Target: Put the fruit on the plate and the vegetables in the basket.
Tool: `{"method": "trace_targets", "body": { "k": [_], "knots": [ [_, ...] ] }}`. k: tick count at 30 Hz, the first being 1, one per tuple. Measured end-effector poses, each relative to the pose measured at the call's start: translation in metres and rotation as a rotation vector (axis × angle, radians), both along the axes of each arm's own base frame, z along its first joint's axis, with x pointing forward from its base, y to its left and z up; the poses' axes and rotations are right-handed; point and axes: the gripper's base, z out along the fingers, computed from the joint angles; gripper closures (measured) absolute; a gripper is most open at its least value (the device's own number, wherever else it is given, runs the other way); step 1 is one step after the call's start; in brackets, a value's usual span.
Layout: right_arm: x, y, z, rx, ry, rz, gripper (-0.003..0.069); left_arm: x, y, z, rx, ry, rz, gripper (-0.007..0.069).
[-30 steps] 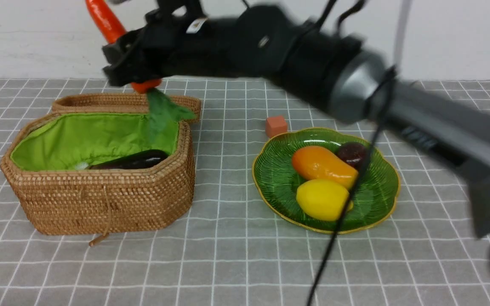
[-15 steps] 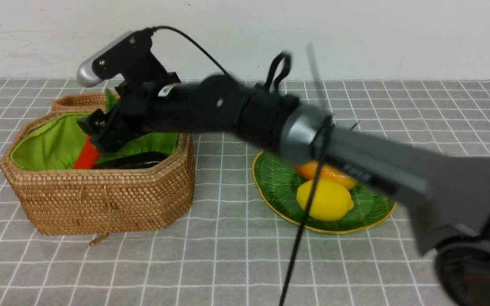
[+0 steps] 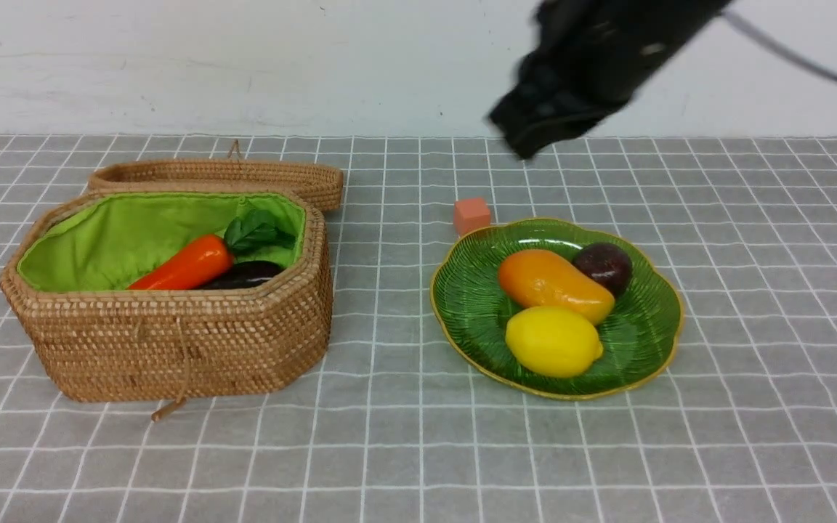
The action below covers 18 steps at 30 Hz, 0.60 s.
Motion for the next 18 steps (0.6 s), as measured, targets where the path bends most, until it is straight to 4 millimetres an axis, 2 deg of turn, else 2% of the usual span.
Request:
{"method": "trace_targets", "body": {
  "k": [1,2,3,4,5,8,9,10,12,13,14,18],
  "knots": [
    [-0.018,-0.013,0.01,-0.006,-0.019,-0.031,0.0676,0.0,0.0,0.0,0.0,0.0,0.0,0.0387],
    [-0.017,-0.014,0.007,-0.013,-0.01,-0.036,0.0676,0.0,0.0,0.0,0.0,0.0,0.0,0.0387],
    [-0.031,-0.023,0.01,-0.022,-0.014,-0.06,0.0676,0.0,0.0,0.0,0.0,0.0,0.0,0.0387],
    [-0.052,-0.039,0.009,-0.035,-0.008,-0.098,0.0676,0.0,0.0,0.0,0.0,0.0,0.0,0.0387],
    [-0.058,-0.043,0.012,-0.032,-0.02,-0.105,0.0676,0.0,0.0,0.0,0.0,0.0,0.0,0.0387],
    [-0.101,-0.071,-0.015,-0.002,-0.01,-0.192,0.0676,0.0,0.0,0.0,0.0,0.0,0.0,0.0387],
    [-0.104,-0.073,-0.012,0.009,-0.018,-0.197,0.0676,0.0,0.0,0.0,0.0,0.0,0.0,0.0387],
    [-0.123,-0.084,-0.027,0.052,-0.046,-0.227,0.0675,0.0,0.0,0.0,0.0,0.0,0.0,0.0387],
    [-0.144,-0.095,-0.051,0.122,-0.094,-0.249,0.0674,0.0,0.0,0.0,0.0,0.0,0.0,0.0387],
    [-0.148,-0.098,-0.05,0.139,-0.109,-0.254,0.0674,0.0,0.0,0.0,0.0,0.0,0.0,0.0387],
    [-0.161,-0.105,-0.067,0.191,-0.155,-0.265,0.0673,0.0,0.0,0.0,0.0,0.0,0.0,0.0387],
    [-0.195,-0.124,-0.097,0.321,-0.284,-0.274,0.0671,0.0,0.0,0.0,0.0,0.0,0.0,0.0387]
  ]
}}
